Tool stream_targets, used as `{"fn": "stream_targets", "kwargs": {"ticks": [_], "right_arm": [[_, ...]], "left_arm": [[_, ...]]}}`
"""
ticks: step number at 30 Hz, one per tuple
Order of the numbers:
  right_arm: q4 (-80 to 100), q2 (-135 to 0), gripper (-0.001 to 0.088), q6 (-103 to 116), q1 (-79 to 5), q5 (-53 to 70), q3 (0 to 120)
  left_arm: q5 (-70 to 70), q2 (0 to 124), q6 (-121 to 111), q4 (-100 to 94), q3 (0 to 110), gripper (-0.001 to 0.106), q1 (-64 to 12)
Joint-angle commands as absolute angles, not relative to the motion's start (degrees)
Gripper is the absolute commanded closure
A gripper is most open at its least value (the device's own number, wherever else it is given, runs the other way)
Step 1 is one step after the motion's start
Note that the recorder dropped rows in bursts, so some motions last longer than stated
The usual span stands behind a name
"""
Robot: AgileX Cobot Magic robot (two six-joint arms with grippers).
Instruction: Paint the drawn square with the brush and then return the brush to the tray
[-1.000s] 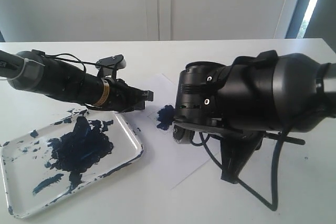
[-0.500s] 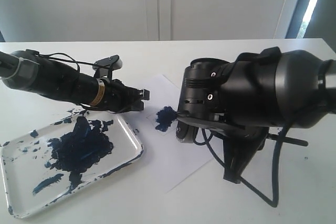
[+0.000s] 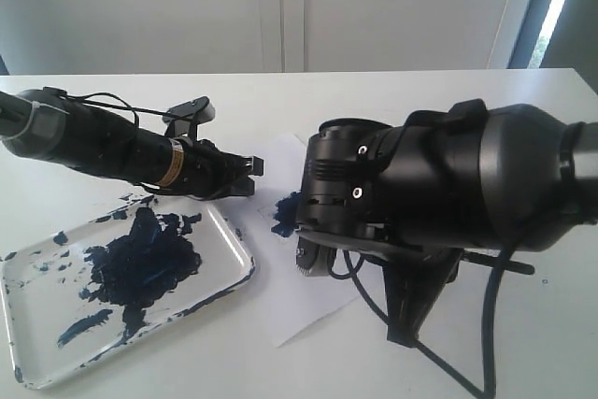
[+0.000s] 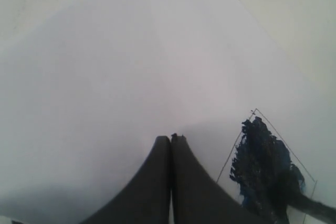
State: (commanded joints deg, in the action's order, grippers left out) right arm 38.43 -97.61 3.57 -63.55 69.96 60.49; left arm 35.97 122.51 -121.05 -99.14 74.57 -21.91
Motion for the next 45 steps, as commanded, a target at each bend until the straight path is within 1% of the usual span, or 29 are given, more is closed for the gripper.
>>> {"fn": "stream_targets", "kwargs": {"ticks": [11, 16, 21, 31, 45], "right_arm": [[36.89, -97.22, 0.0868, 2.9, -65.22, 69.96, 60.49], [46.49, -97.13, 0.0868, 6.26, -64.95, 69.96, 60.49], [47.25, -96.49, 0.0868, 7.9, -64.95, 69.96, 60.49], [40.23, -95.92, 0.0868, 5.03, -65.06, 69.96, 60.59], [43.02, -101.08, 0.0868, 4.69, -64.66, 69.96, 60.59]], "left_arm": [[35.37, 122.51, -121.05, -99.86, 74.58, 0.105, -21.91], [36.4, 122.51, -121.05, -99.95, 74.58, 0.105, -21.91], [36.4, 122.51, -121.05, -99.95, 74.58, 0.105, -21.91], [35.9, 122.51, -121.05, -99.95, 74.68, 0.105, -21.91], [36.51, 122.51, -121.05, -99.95, 74.68, 0.105, -21.87]]}}
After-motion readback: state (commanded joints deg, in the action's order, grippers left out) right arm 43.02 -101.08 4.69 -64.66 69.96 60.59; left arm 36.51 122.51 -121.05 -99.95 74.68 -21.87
